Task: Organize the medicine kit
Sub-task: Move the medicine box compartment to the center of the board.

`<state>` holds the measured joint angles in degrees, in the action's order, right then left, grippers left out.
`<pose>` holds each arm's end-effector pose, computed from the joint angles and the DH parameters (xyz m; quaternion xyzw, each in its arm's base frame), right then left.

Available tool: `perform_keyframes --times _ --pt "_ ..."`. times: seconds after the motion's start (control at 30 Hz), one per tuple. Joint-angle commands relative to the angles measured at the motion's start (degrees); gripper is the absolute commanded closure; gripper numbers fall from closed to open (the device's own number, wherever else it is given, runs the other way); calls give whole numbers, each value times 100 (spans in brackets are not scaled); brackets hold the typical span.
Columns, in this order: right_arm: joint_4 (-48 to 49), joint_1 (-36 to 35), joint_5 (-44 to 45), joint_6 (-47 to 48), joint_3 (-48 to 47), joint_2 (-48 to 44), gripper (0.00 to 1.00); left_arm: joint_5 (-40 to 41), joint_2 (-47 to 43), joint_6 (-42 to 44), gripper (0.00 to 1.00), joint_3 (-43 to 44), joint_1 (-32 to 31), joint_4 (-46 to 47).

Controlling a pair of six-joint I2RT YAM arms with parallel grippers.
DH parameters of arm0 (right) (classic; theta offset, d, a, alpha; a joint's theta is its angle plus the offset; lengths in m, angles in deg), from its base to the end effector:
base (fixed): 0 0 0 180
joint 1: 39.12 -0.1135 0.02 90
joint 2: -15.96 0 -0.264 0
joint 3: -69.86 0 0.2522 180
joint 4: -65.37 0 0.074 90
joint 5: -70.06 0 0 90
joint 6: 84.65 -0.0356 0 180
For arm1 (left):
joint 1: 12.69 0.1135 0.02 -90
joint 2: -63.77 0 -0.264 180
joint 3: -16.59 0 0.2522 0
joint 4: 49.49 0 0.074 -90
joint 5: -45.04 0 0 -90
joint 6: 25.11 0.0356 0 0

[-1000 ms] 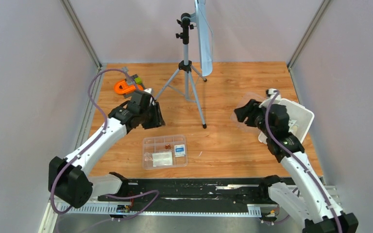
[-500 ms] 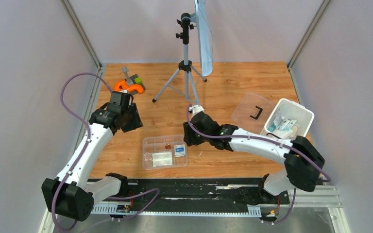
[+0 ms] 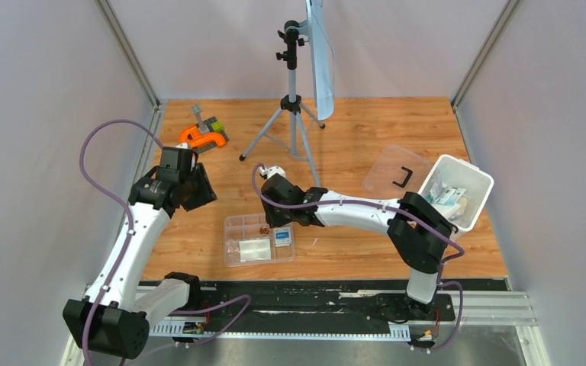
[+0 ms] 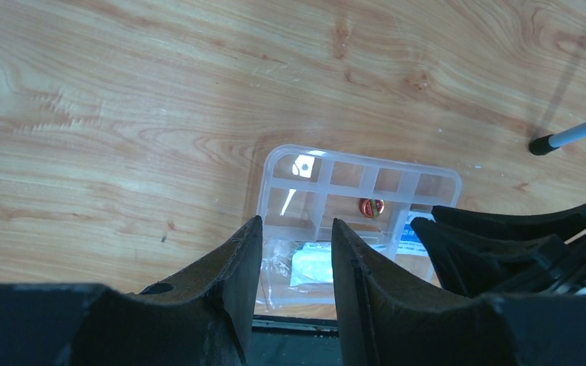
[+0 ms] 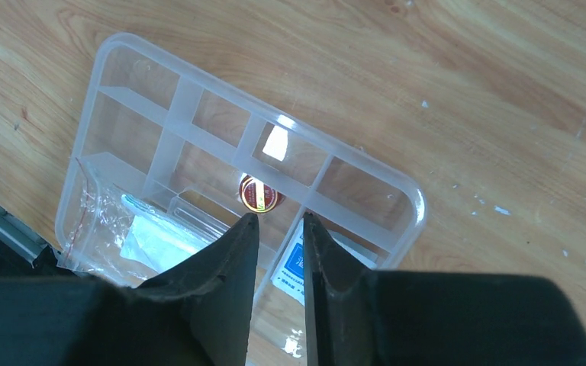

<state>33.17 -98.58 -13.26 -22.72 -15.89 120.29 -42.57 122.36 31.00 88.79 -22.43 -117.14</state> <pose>0.2035 0.3368 0.2042 -0.2356 0.9106 0.1921 0.2799 0.1894 -0.0310 0.3095 -0.2052 0.9286 -0.0963 0.2939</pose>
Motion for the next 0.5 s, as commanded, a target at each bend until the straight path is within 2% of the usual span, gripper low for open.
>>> perform_keyframes --times 0.0,0.47 --pt "-324 -78 93 -319 -364 165 75 -79 -133 83 53 -57 59 40" --pt "-596 -127 139 -463 -577 587 76 -176 -154 74 53 -172 60 134"
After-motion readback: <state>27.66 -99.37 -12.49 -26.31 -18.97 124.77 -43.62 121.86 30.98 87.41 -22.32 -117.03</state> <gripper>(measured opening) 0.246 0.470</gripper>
